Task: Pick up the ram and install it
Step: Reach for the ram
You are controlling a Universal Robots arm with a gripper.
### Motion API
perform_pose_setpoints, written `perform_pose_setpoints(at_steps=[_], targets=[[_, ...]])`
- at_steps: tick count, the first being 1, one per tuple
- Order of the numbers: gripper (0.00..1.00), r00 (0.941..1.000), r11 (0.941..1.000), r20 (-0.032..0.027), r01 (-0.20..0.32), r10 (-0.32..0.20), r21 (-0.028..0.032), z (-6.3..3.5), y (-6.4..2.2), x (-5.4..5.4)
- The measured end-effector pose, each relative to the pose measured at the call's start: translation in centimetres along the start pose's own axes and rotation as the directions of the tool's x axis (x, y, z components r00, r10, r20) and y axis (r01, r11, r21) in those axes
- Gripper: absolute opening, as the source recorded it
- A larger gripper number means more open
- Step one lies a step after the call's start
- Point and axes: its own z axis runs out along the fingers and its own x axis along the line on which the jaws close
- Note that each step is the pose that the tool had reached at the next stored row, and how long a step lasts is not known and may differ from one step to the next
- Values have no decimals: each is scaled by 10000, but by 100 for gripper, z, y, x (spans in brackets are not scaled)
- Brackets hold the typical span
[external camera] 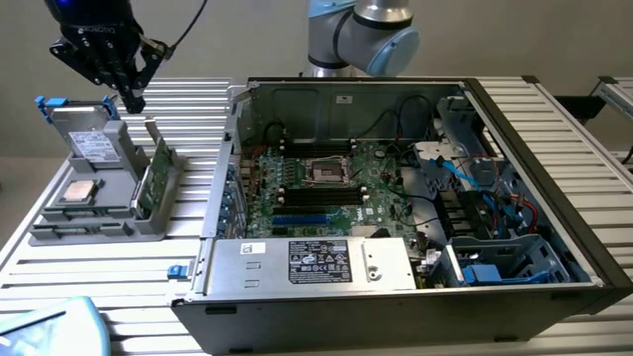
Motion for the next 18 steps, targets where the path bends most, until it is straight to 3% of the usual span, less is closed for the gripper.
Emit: perform_pose_setpoints(at_steps=[13,18], targets=[[11,10000,10000,-3,45,-45,1,29,-48,589],[11,10000,10000,-4,48,-48,0,37,-109,815]])
